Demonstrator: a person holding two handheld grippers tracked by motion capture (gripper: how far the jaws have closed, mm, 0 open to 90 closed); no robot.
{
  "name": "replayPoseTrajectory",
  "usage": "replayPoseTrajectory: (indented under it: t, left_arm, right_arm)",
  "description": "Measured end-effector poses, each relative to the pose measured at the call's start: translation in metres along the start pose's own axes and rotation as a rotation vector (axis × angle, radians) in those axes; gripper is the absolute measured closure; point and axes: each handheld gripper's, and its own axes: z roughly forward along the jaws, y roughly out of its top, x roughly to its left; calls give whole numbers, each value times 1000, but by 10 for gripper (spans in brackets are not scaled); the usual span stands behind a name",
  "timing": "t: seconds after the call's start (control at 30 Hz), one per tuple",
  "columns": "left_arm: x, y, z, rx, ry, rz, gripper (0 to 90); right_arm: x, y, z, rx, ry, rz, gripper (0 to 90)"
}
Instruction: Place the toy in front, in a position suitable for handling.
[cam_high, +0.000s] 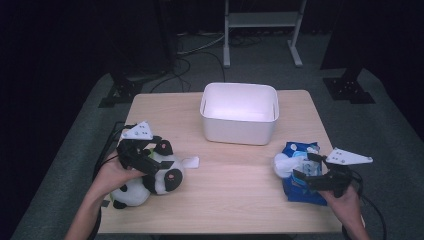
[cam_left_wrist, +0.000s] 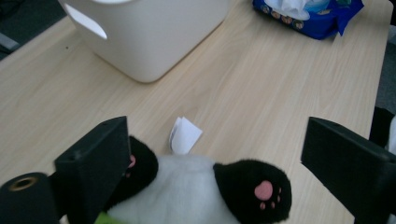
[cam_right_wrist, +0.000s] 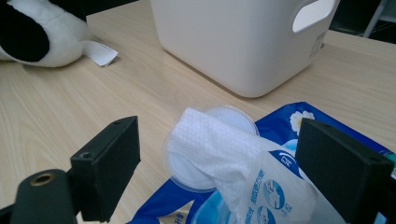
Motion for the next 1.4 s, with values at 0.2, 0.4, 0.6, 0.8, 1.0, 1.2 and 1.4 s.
replayPoseTrajectory:
  t: [0.2, 0.4, 0.6, 0.8, 1.0, 1.2, 1.4]
  left_arm:
    - [13, -15, -6, 21, 12, -39, 89]
    - [27, -23, -19, 5, 16, -76, 117]
    - [40, -28, -24, 14, 16, -100, 156]
    - [56, -40, -21, 49, 25, -131, 192]
    - [73, -54, -9, 102, -1, -175, 231]
    - [81, -70, -1, 126, -53, -217, 332]
    - [86, -77, 2, 105, -142, -274, 411]
  right_arm:
    - [2, 0, 0, 2, 2, -7, 128]
    - [1, -1, 2, 7, 9, 0, 128]
    - [1, -1, 2, 9, 6, 2, 128]
    - [0, -2, 2, 10, 6, 8, 128]
    - [2, -3, 2, 18, 9, 0, 128]
    - [2, -3, 3, 18, 14, 2, 128]
    - [2, -3, 3, 22, 16, -5, 128]
